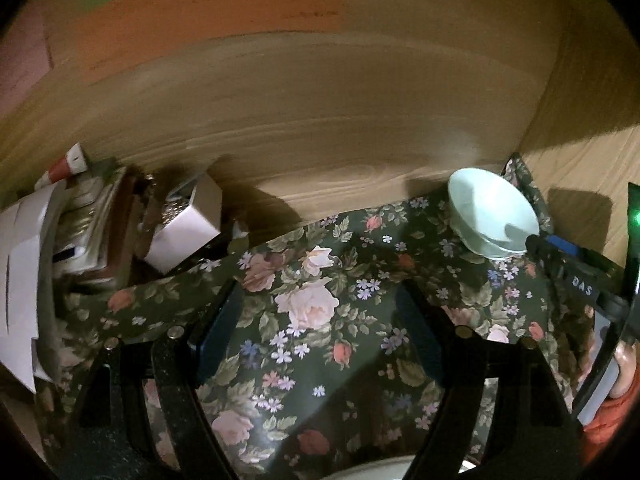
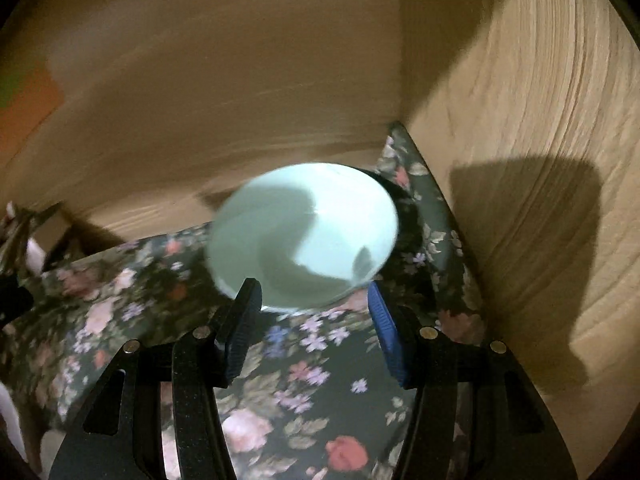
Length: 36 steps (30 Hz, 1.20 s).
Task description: Organize plates and bowls
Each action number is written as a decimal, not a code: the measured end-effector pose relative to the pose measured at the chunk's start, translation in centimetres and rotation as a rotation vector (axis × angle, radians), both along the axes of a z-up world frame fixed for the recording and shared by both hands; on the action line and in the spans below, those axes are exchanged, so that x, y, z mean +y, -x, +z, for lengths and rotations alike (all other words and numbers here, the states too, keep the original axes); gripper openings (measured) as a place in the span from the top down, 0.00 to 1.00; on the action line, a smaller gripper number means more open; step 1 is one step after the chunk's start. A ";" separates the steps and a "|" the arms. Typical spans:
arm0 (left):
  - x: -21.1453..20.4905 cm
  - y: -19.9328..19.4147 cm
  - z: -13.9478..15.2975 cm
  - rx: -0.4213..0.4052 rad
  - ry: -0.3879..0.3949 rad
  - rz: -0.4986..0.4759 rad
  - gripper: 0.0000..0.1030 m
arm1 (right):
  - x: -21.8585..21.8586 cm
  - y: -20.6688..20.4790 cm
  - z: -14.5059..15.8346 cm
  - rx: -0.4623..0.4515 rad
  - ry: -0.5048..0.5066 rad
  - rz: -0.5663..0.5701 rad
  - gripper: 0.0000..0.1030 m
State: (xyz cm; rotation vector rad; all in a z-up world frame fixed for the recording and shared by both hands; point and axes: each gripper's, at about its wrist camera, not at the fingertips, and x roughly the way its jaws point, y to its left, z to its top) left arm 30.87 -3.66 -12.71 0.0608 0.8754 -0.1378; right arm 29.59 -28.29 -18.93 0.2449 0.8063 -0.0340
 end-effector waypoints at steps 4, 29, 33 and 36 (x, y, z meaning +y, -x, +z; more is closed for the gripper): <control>-0.7 -0.5 -0.3 -0.009 -0.010 -0.025 0.24 | -0.9 -1.4 -1.2 0.036 -0.016 -0.028 0.50; -2.4 -1.7 -3.0 0.088 -0.007 -0.069 0.24 | 3.5 1.8 -2.0 0.107 -0.082 0.232 0.81; -2.6 -1.3 -3.9 0.121 -0.005 -0.076 0.24 | 5.1 4.0 -1.8 0.119 -0.091 0.307 0.82; -2.7 -1.0 -4.7 0.151 -0.005 -0.071 0.24 | 6.4 5.1 -1.8 0.114 -0.087 0.336 0.82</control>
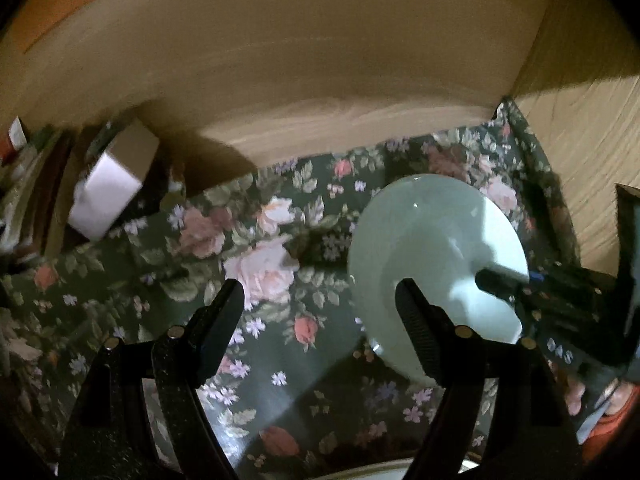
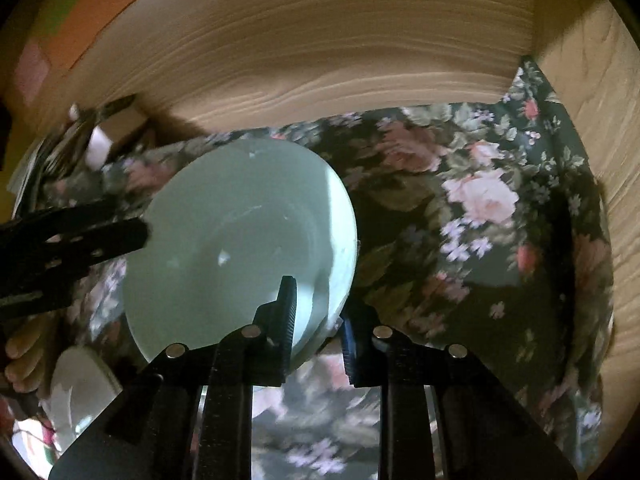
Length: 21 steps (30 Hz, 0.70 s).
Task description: Organize plates and bowls
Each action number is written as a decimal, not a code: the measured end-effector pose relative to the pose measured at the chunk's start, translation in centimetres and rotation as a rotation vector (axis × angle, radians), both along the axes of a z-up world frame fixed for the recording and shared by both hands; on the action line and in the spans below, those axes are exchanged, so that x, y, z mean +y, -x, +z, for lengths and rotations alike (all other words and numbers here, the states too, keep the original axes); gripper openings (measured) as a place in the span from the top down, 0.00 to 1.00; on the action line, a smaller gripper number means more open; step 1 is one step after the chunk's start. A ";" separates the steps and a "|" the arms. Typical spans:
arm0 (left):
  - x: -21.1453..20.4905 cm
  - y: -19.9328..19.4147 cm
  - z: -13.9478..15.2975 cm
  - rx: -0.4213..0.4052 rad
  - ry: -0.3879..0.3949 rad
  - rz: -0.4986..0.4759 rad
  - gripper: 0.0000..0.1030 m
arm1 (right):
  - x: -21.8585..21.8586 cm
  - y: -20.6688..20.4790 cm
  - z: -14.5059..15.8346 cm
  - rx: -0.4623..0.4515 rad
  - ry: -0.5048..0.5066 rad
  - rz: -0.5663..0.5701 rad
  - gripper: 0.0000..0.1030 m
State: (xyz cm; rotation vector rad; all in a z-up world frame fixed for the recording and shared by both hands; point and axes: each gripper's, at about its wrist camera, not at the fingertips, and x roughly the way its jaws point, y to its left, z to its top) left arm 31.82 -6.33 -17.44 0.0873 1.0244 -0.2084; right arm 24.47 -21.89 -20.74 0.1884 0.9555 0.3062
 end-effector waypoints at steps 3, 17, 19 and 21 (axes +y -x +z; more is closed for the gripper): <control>-0.1 0.4 -1.1 0.032 -0.015 0.002 0.25 | 0.1 0.9 0.2 -0.008 0.000 -0.013 0.82; -1.2 0.1 -3.8 0.113 -0.033 -0.031 0.56 | -0.3 -0.8 -1.1 0.041 -0.090 -0.071 0.71; -1.5 0.0 -4.1 0.121 -0.026 -0.043 0.60 | 0.1 -1.0 -1.3 0.054 -0.095 -0.059 0.72; -1.7 0.0 -4.2 0.120 -0.026 -0.052 0.63 | 0.3 -1.1 -1.4 0.055 -0.102 -0.053 0.81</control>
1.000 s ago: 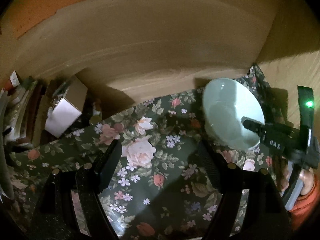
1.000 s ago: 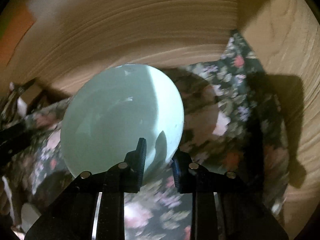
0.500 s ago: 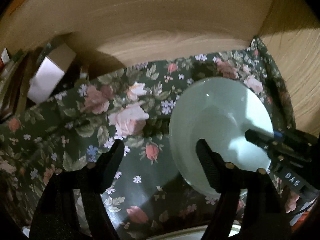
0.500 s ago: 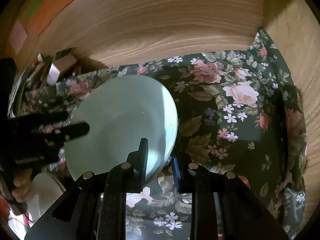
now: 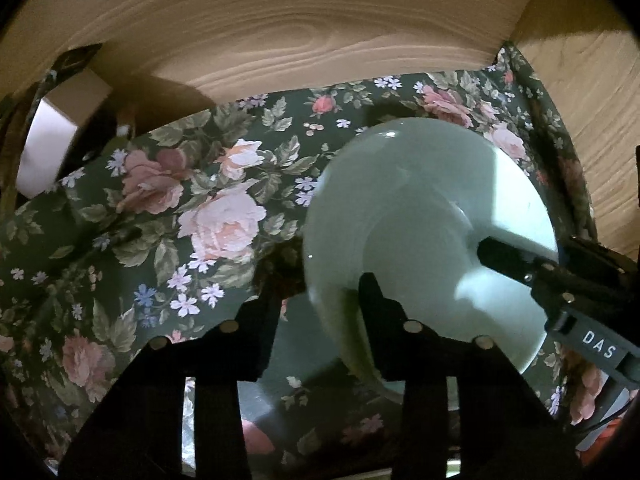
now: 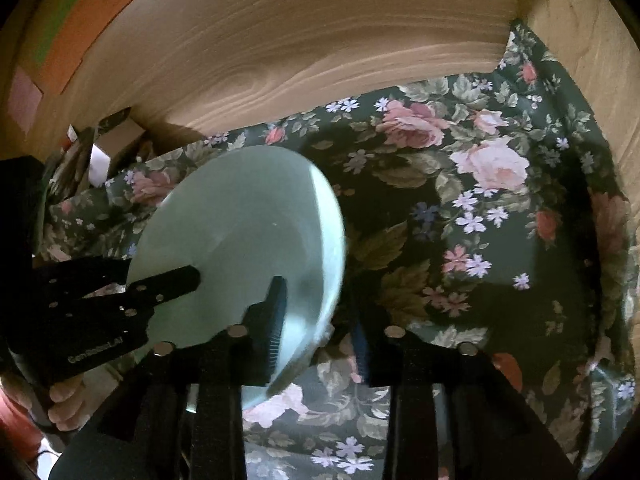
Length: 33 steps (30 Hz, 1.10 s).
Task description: Organize plates and bowls
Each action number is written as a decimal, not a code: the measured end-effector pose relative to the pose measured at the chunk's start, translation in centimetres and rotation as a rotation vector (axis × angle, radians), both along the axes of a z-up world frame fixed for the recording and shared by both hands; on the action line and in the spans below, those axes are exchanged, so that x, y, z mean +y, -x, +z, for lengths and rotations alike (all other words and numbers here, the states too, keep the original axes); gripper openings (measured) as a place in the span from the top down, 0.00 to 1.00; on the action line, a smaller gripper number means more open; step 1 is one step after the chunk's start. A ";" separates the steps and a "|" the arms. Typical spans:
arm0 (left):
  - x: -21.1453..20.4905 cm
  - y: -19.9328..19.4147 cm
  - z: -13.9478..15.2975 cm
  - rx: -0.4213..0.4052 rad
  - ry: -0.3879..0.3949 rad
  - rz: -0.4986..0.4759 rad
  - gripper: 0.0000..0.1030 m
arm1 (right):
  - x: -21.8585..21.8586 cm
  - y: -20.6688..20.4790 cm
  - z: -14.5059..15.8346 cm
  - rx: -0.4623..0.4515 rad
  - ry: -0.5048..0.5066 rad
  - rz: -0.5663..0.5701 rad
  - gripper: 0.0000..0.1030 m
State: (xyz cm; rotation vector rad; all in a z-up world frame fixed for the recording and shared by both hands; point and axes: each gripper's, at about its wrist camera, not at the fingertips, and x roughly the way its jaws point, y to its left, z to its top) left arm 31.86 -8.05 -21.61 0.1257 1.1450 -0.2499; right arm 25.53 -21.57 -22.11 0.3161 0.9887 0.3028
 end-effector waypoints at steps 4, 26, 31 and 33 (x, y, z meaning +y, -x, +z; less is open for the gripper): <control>-0.5 -0.1 -0.1 0.006 0.011 -0.021 0.75 | 0.1 0.1 0.2 -0.013 0.004 0.002 0.81; 1.4 3.8 4.7 -0.108 0.052 0.001 0.79 | 1.0 3.2 4.8 -0.136 0.022 0.008 0.81; 2.7 5.5 6.4 -0.143 0.071 0.014 0.79 | 1.7 4.3 6.1 -0.167 0.021 0.013 0.81; 3.2 6.1 7.0 -0.156 0.077 0.019 0.79 | 2.1 4.8 6.6 -0.180 0.021 0.018 0.81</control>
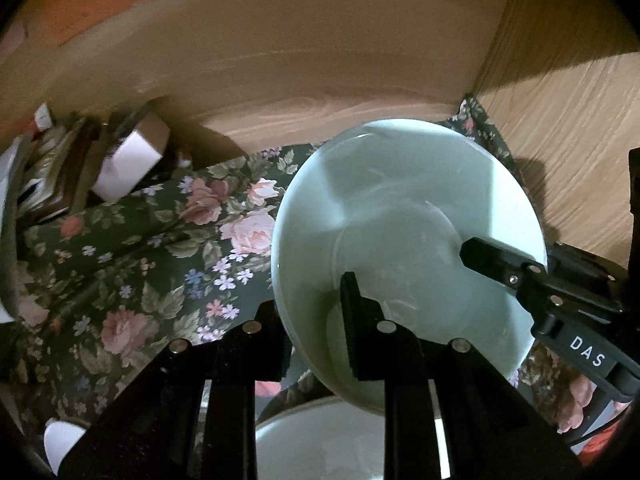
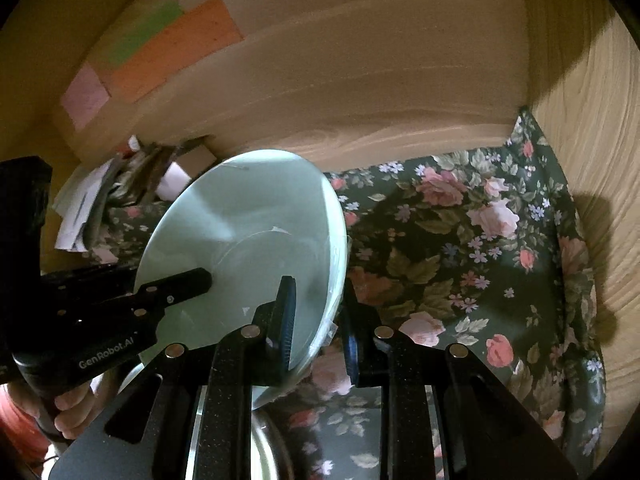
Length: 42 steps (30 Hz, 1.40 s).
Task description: Organize plates and bowls
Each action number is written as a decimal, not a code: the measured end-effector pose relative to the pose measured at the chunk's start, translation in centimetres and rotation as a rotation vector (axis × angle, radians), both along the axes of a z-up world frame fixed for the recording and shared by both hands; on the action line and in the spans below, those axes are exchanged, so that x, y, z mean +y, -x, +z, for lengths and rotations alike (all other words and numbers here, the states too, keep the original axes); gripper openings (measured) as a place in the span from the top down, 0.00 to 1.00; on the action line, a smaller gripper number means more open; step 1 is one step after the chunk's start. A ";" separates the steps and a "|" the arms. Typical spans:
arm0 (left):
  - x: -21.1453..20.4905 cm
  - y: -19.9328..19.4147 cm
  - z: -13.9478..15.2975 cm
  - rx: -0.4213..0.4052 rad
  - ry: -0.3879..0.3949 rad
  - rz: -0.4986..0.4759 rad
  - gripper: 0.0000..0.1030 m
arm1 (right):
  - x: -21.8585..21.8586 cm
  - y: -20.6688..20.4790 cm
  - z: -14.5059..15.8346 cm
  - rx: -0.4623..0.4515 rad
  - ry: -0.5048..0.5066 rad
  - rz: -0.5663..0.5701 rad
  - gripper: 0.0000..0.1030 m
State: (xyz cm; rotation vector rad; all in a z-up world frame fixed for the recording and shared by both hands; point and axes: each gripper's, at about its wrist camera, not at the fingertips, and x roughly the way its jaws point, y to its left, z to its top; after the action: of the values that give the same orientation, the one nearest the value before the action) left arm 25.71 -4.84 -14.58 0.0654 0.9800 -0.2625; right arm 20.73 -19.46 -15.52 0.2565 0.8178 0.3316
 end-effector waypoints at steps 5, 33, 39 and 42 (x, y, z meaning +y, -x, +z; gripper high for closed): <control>1.0 1.4 1.3 -0.035 0.006 0.018 0.79 | 1.2 1.2 1.1 -0.029 0.003 0.019 0.81; 11.8 11.7 3.9 -0.123 0.074 0.200 0.79 | 11.5 6.6 3.4 -0.105 0.004 0.185 0.81; 14.3 13.7 3.4 -0.122 0.078 0.247 0.79 | 14.0 7.1 3.0 -0.099 -0.002 0.235 0.81; 15.6 14.6 3.2 -0.116 0.078 0.272 0.79 | 15.3 7.4 2.7 -0.093 -0.004 0.262 0.81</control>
State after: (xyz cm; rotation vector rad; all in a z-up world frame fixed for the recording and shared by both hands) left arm 11.06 10.76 -11.40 -0.1229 0.8515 -0.0459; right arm 13.34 -4.17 -12.85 0.1363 0.7595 0.5864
